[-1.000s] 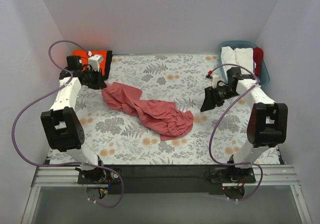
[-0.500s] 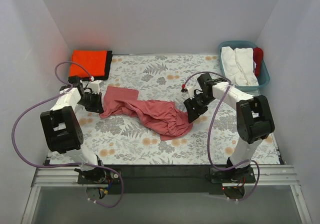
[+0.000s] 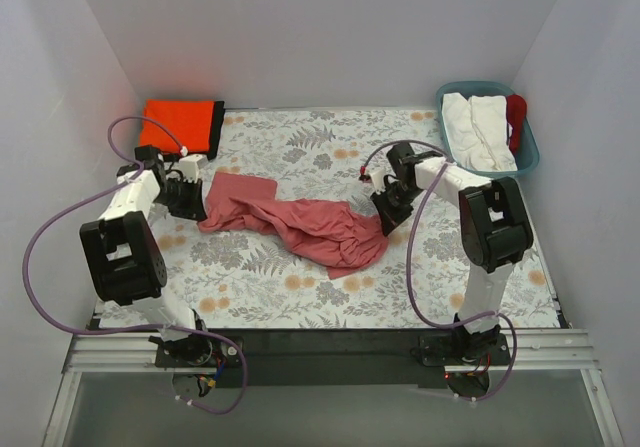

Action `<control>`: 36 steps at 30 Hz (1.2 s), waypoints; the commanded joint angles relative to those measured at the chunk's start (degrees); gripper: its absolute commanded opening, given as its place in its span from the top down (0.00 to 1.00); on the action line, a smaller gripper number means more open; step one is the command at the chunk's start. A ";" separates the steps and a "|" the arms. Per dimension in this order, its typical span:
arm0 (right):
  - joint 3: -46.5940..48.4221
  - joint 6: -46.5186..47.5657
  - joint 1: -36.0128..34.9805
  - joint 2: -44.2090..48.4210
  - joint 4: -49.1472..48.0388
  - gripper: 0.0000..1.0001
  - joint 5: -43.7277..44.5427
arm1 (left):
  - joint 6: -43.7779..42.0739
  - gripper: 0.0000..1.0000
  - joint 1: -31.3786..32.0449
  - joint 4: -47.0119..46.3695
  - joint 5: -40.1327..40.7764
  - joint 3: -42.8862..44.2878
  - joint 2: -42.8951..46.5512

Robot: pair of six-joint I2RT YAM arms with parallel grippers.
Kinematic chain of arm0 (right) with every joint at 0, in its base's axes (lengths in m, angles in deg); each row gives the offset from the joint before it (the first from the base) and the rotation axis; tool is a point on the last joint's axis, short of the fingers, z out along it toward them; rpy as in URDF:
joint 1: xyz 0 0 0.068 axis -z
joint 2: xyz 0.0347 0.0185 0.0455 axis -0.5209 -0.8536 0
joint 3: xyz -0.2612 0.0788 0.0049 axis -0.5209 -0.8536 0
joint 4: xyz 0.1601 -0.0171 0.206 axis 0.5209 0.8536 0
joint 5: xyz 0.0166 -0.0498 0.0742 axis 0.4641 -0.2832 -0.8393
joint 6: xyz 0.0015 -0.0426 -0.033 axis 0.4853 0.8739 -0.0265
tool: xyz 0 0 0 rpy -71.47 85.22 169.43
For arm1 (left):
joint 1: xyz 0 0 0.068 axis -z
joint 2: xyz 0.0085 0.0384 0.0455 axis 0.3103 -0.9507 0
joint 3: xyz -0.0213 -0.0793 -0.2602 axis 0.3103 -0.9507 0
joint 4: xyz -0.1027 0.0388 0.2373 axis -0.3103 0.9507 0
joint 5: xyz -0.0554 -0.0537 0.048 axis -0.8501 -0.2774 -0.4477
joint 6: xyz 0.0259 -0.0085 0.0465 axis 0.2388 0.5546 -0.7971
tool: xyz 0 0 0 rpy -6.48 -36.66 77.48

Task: Fold and stack the t-shirts
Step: Flatten the tshirt out

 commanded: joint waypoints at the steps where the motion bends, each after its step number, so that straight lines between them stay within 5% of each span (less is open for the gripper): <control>1: 6.09 2.81 4.69 4.07 0.04 0.99 4.06 | -2.14 1.00 -1.18 1.94 -0.29 2.15 0.41; 8: 15.24 8.79 8.57 11.03 4.70 0.99 3.00 | -5.22 1.00 -3.03 3.18 -2.67 3.37 4.62; 13: 10.61 15.03 8.66 16.22 7.60 0.99 6.25 | -10.66 1.00 -4.35 5.37 -2.76 0.93 7.70; 18: 5.94 18.81 8.58 14.12 11.20 0.99 6.26 | -16.99 1.00 -4.44 5.38 2.06 -5.22 8.40; 24: 14.35 14.52 8.66 3.41 11.47 0.99 5.99 | -16.03 1.00 -4.88 3.35 3.83 -4.98 4.81; 27: 21.56 11.18 8.75 -2.56 10.95 0.75 6.52 | -12.61 1.00 -4.88 2.39 3.13 -2.34 2.18; 30: 27.81 7.92 9.80 -4.78 10.42 0.66 6.00 | -7.00 1.00 -4.88 1.59 2.43 1.00 -0.63; 34: 26.34 8.87 11.65 -0.32 10.42 0.60 4.59 | -3.29 1.00 -4.88 3.87 -0.29 3.38 -3.01; 36: 19.84 11.86 11.39 5.28 10.42 0.67 1.10 | -2.24 1.00 -4.88 4.40 -1.96 3.29 -3.46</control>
